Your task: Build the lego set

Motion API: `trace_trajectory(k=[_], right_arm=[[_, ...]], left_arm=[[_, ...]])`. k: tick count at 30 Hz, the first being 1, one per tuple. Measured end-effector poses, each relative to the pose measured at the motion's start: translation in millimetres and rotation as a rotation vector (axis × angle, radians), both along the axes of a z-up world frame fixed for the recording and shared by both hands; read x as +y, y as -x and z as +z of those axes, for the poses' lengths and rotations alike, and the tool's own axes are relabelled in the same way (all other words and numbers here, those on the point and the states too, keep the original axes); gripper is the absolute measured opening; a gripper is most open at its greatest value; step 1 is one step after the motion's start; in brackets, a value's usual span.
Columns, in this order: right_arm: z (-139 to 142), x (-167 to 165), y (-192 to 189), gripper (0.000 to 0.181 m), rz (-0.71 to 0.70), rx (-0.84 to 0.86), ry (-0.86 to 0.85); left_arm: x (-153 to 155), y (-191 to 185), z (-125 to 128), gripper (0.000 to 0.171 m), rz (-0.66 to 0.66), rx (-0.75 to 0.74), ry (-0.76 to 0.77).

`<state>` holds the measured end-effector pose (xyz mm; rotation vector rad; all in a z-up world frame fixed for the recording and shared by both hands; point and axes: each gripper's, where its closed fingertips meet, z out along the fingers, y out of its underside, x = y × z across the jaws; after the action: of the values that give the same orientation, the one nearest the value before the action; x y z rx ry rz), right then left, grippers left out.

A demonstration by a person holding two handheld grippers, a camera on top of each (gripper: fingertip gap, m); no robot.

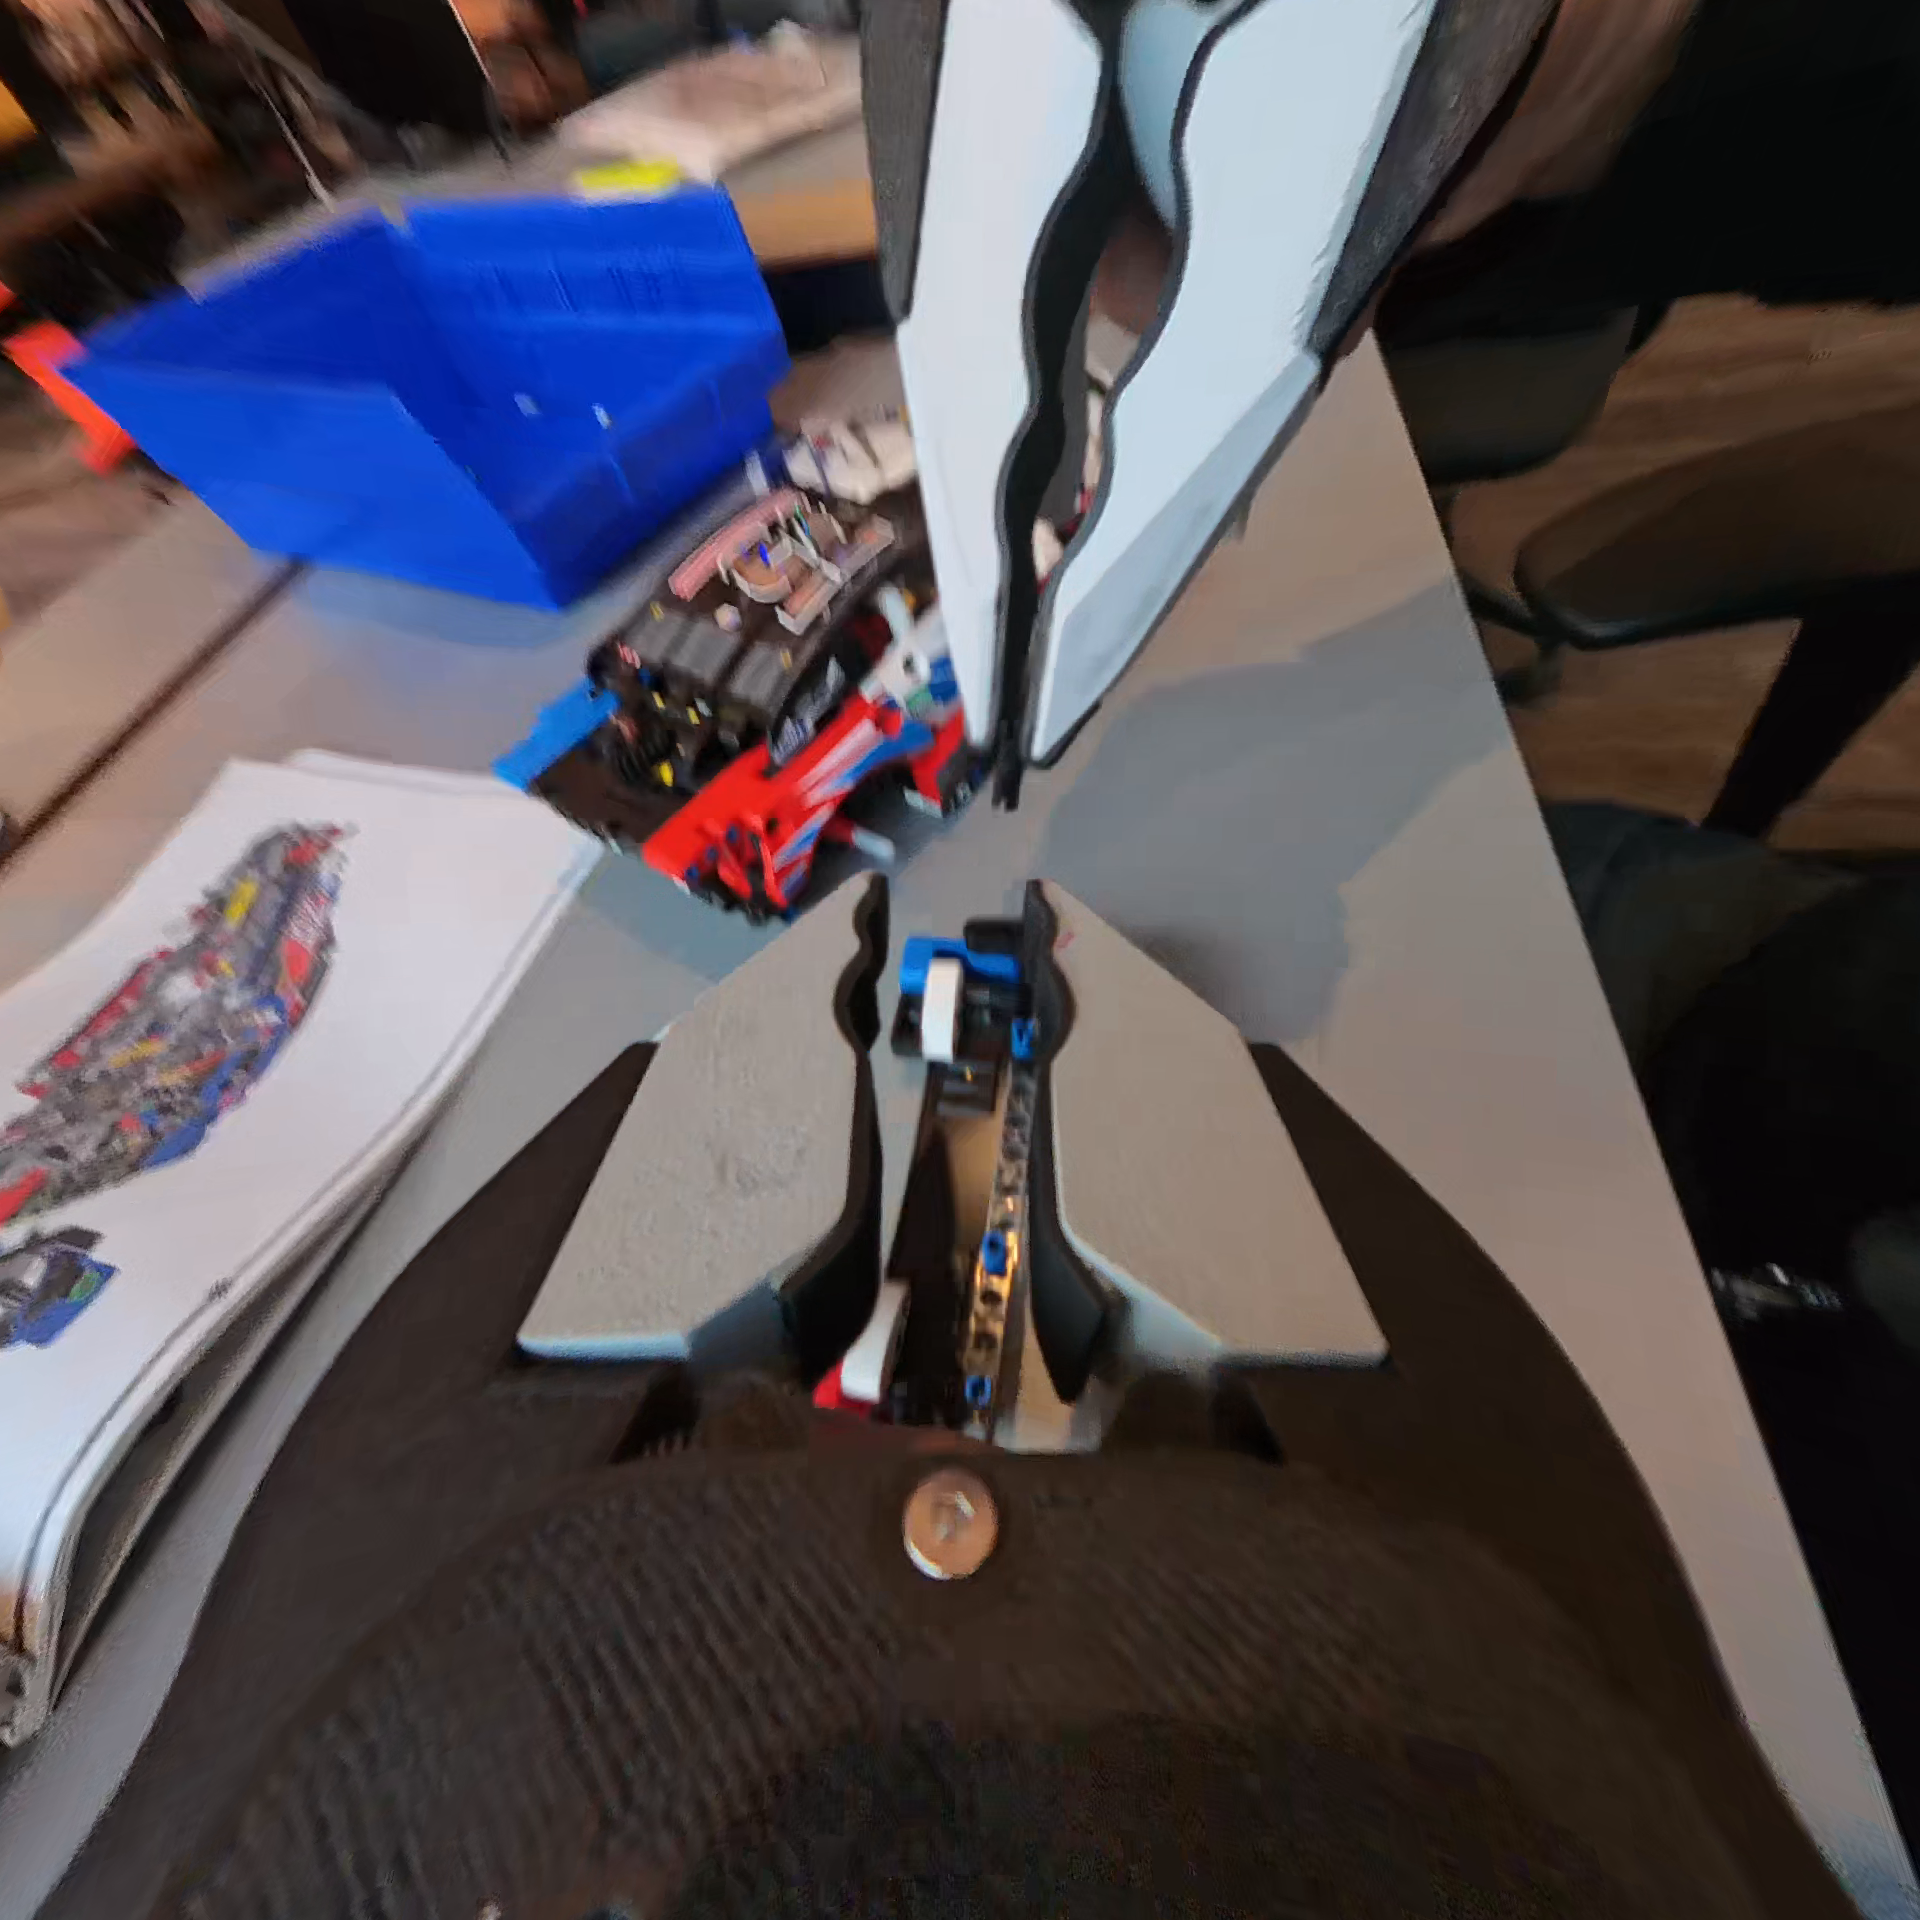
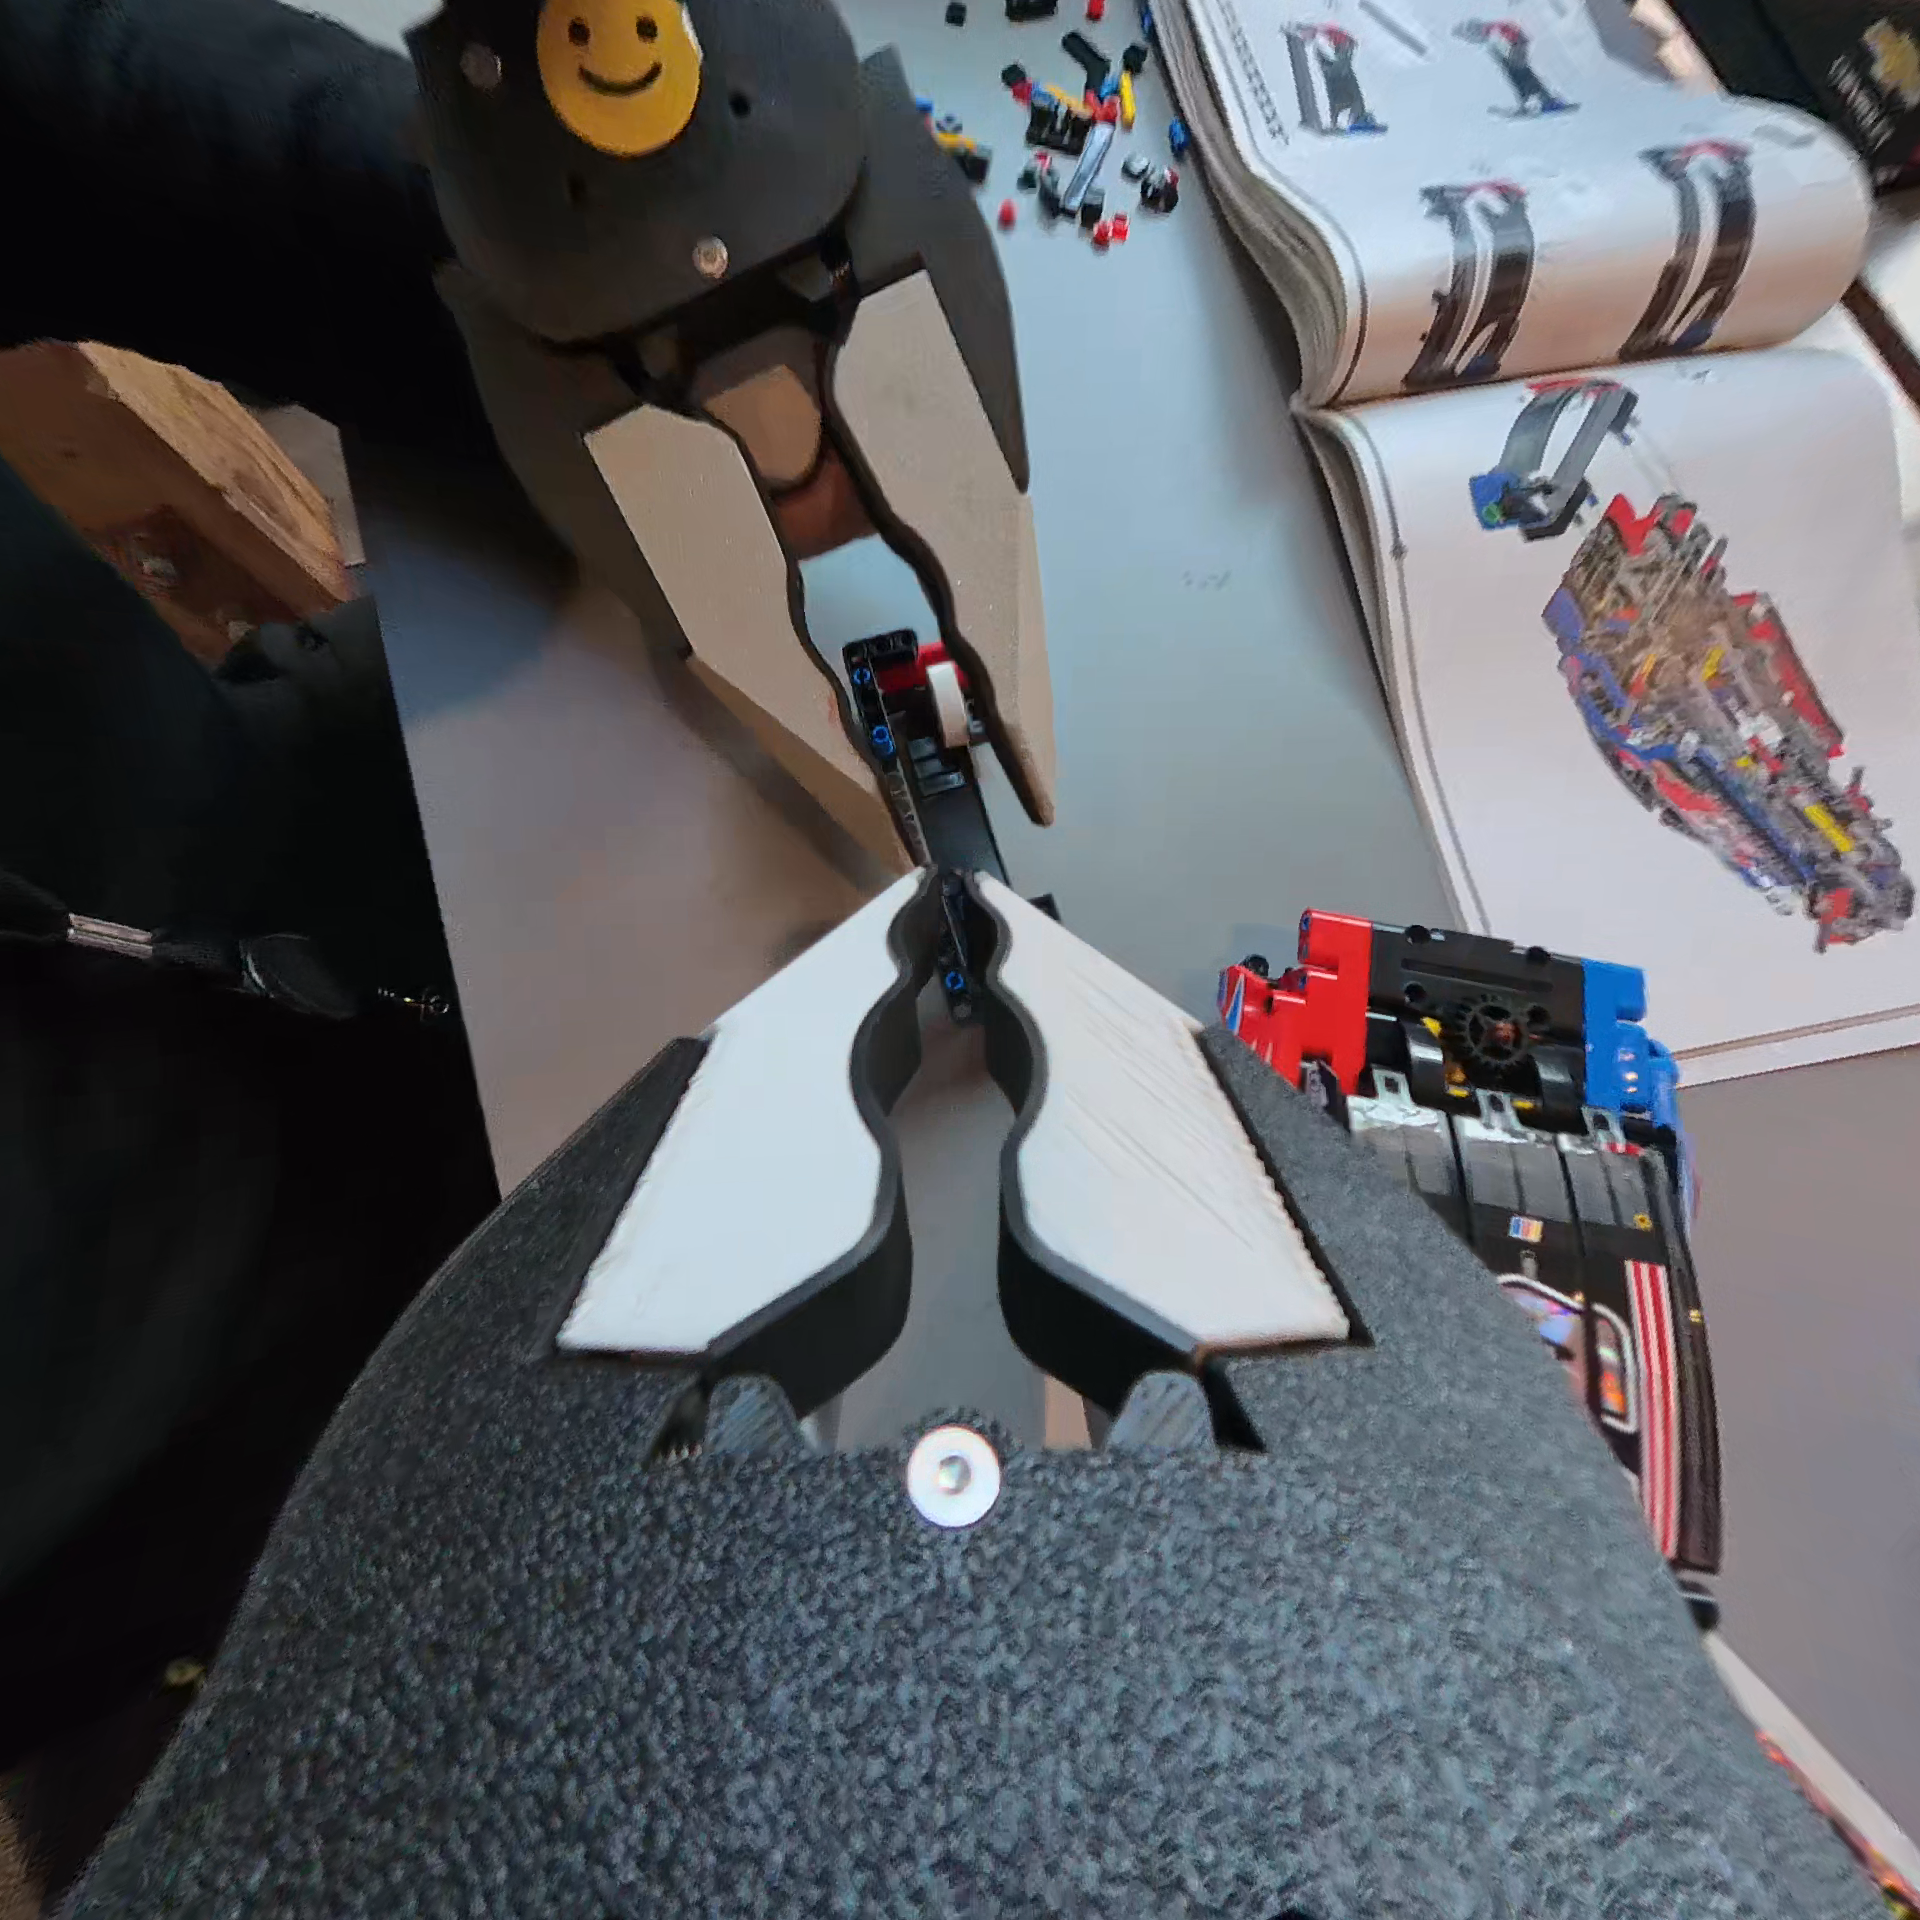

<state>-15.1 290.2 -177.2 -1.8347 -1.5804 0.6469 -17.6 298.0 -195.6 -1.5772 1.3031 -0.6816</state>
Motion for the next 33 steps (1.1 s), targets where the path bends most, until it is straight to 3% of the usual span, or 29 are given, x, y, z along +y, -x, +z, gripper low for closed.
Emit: trace_trajectory(k=[3,11,14,23,33], right_arm=[[-20.7,-0.8,-0.8,0.004,-0.013,-0.041,0.080],[-54.1,-2.9,1.8,0.005,0.021,-0.126,0.107],[-60.1,-0.4,2.1,0.005,0.031,-0.154,0.086],[-61.3,2.6,4.5,0.005,0.082,-0.206,0.055],[-62.7,1.2,4.6,0.005,0.280,-0.331,-0.128]], left_arm=[[-3.2,12.3,-27.7,0.026,-0.048,0.157,0.095],[-10.8,10.2,-64.4,0.021,-0.075,0.361,0.040],[-9.0,8.5,-65.8,0.006,-0.067,0.374,0.023],[-9.1,11.3,-66.7,0.006,-0.120,0.318,0.155],[-8.2,8.7,-67.5,0.006,-0.133,0.296,0.169]])
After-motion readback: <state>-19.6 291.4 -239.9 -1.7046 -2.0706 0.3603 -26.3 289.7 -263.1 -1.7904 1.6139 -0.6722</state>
